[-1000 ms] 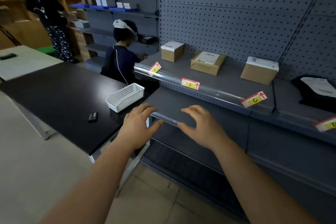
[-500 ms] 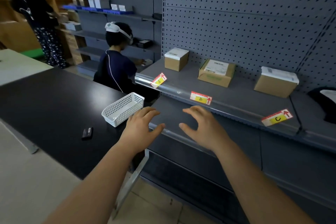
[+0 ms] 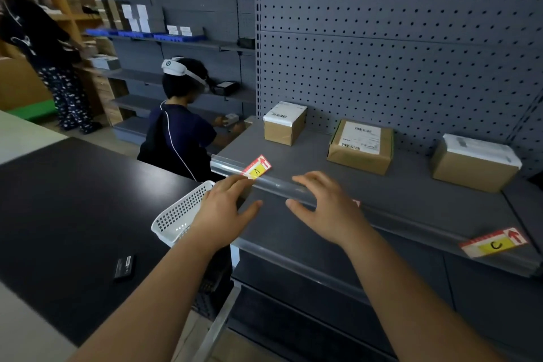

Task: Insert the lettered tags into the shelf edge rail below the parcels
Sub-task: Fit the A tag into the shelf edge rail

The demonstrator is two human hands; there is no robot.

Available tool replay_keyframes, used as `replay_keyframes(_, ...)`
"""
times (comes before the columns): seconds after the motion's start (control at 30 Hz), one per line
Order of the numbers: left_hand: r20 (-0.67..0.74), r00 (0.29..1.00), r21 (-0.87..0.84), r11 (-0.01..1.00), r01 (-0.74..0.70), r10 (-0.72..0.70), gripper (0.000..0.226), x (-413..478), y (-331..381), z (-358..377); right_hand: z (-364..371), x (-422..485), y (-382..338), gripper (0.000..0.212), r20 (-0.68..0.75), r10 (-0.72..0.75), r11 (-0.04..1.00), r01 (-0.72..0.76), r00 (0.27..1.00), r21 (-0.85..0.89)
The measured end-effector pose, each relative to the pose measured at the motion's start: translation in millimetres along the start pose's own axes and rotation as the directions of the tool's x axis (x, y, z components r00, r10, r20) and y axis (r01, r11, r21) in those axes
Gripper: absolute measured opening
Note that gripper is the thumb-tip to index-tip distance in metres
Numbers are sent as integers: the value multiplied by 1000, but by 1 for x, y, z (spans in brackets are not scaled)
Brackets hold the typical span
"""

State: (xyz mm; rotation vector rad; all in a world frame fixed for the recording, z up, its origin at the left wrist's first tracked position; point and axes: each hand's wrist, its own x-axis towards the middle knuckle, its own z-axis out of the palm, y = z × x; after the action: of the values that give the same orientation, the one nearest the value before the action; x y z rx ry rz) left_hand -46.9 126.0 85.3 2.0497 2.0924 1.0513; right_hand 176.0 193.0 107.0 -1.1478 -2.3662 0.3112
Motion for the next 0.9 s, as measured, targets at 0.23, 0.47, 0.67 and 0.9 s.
replay_keyframes(0.23,11,999,-18,999,-30,30,47,42,-52,3,25,47,-14,51,-11,64,998,-64,998,-24)
replay_keyframes(0.47,78,993,-63,995,-83,88,55,80,-96,7,48,103,-35,46,-19,88,987,-89,996,-135)
replay_keyframes(0.67,110,984,-100,987,-130,140,53,93,-114,14,69,118,-45,50,-21,130,956,-131,991,-261)
replay_keyframes(0.9,133,960,-181,958,-222,247,42,97,-108,24,72,94,-45,46,-98,213,923,-233,972,-305)
